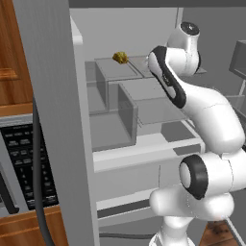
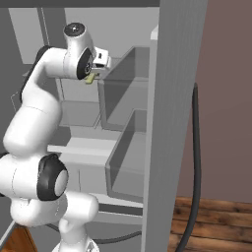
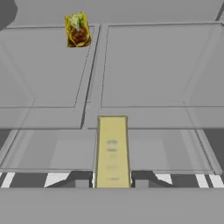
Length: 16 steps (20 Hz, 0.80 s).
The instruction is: Retrieve the butter from the fridge and place it on a plate on the dining table. Then retrieve the butter knife by the fridge and place it near the plate.
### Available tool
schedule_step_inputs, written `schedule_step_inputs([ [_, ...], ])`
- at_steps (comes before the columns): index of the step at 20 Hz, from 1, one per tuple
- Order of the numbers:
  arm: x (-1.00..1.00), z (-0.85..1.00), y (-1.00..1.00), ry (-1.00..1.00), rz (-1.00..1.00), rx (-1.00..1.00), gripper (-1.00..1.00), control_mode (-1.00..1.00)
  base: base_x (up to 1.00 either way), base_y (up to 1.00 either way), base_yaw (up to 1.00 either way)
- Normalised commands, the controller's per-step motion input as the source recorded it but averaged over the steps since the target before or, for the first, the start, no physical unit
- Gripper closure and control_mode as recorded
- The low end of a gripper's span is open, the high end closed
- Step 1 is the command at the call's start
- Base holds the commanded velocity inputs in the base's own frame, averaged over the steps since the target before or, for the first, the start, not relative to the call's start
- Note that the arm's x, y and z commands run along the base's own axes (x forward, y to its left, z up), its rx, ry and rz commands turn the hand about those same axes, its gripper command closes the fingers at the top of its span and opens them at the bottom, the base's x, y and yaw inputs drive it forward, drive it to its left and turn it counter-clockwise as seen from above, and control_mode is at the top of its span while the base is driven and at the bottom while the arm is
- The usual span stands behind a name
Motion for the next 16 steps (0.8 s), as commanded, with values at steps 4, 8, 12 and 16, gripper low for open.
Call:
schedule_step_inputs([
  [4,-0.83,0.21,0.02,0.00,-0.03,0.00,1.00,-1.00,0.00,0.00,0.00],
  [8,-0.81,0.38,0.03,0.06,-0.07,0.00,1.00,-1.00,0.00,0.00,0.00],
  [12,-0.81,0.08,0.09,0.09,-0.02,0.04,1.00,-1.00,0.00,0.00,0.00],
  [16,-0.84,0.00,0.01,0.08,0.00,0.07,1.00,-1.00,0.00,0.00,0.00],
])
